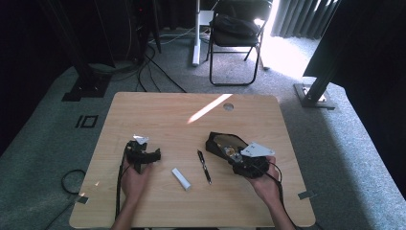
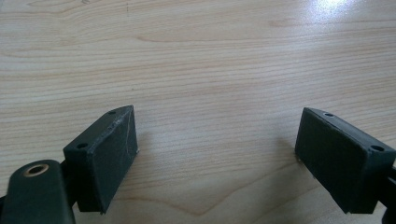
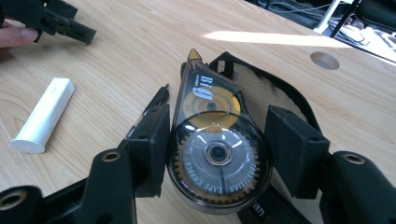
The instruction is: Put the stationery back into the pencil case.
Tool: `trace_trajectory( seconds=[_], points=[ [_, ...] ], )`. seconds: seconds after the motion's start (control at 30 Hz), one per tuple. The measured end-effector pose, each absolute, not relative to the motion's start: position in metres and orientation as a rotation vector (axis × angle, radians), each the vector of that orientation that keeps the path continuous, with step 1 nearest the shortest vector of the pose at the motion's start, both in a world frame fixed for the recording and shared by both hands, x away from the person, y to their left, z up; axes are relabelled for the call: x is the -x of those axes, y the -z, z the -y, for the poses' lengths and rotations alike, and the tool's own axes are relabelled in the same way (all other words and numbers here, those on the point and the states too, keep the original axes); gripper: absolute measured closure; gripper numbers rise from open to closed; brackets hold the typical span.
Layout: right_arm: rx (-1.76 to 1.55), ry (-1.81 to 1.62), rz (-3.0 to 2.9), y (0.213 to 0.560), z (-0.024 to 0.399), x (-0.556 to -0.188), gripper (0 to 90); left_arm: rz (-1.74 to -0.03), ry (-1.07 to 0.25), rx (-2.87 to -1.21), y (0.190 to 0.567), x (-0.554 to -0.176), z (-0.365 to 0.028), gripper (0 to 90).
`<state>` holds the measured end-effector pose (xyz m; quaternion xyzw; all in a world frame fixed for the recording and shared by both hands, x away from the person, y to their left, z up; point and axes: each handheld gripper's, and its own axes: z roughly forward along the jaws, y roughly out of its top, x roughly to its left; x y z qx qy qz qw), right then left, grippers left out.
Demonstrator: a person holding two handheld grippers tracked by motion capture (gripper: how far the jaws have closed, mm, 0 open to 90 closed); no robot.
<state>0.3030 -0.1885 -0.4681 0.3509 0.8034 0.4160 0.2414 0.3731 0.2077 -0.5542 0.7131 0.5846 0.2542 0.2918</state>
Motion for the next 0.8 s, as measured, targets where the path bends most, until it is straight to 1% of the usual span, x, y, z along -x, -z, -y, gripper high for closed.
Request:
trace_trajectory(
  seconds=[0.8],
  points=[
    [-0.950, -1.172, -2.148, 0.451, 0.185, -0.317, 42.0, -1.558, -0.678, -1.901, 0.554, -0.373, -0.208, 13.3]
  ],
)
